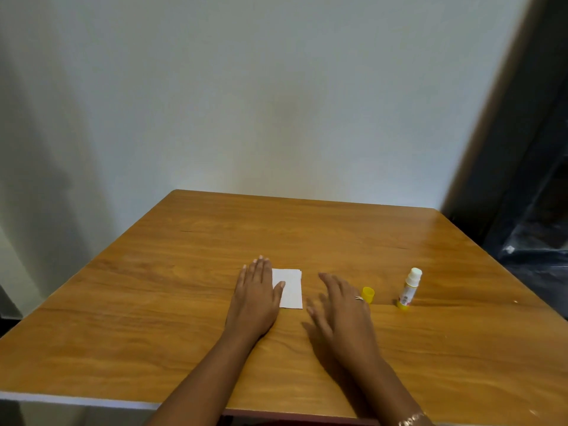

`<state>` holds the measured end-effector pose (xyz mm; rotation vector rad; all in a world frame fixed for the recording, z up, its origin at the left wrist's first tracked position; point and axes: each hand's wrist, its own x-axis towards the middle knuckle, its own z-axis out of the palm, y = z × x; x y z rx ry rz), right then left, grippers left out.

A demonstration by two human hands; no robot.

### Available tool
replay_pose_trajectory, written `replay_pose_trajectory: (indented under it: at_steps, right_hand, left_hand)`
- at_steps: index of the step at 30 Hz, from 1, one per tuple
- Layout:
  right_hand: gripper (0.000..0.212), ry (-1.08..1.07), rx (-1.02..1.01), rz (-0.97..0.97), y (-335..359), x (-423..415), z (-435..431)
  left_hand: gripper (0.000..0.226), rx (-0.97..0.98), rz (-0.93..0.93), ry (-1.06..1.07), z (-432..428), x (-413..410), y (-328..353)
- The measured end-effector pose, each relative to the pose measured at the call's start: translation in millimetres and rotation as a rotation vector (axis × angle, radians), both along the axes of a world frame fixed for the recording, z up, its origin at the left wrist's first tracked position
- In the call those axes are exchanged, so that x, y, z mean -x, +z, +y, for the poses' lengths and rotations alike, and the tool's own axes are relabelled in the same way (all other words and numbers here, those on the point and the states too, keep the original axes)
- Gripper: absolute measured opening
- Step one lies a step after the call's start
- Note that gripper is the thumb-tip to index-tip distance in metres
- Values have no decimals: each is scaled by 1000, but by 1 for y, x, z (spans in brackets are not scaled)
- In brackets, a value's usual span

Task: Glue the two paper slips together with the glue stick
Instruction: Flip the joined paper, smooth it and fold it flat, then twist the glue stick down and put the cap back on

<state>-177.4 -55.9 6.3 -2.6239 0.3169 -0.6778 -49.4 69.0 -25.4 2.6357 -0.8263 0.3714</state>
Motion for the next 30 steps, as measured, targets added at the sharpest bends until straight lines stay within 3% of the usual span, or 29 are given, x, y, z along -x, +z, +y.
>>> replay_pose_trajectory:
  at_steps: [2, 6, 9, 13, 19, 24, 27, 30]
  right_hand:
    - [28, -98, -198, -273, 1, 27, -11]
    - [21, -392, -579, -550, -2, 57, -51]
    - [37, -518, -714, -466, 1, 56, -82]
    - [62, -416, -879, -268, 5, 41, -101]
    - [27, -401, -565, -98, -10, 26, -109]
    - [15, -378, -497, -288, -8, 29, -105]
    - [14, -189, -563, -394, 5, 21, -77]
    - [17, 51, -576, -336, 9, 2, -36]
  left_hand:
    - [56, 33, -69, -69, -1, 4, 1]
    - [55, 86, -64, -159, -9, 14, 3]
    - [55, 92, -41, -171, -12, 16, 3]
    - [52, 77, -106, -200, -12, 21, 5]
    - [48, 134, -117, -211, -10, 24, 7]
    - [44, 255, -114, -209, -9, 28, 8]
    - [45, 360, -43, -235, -9, 30, 10]
    - [58, 451, 105, -285, -10, 33, 12]
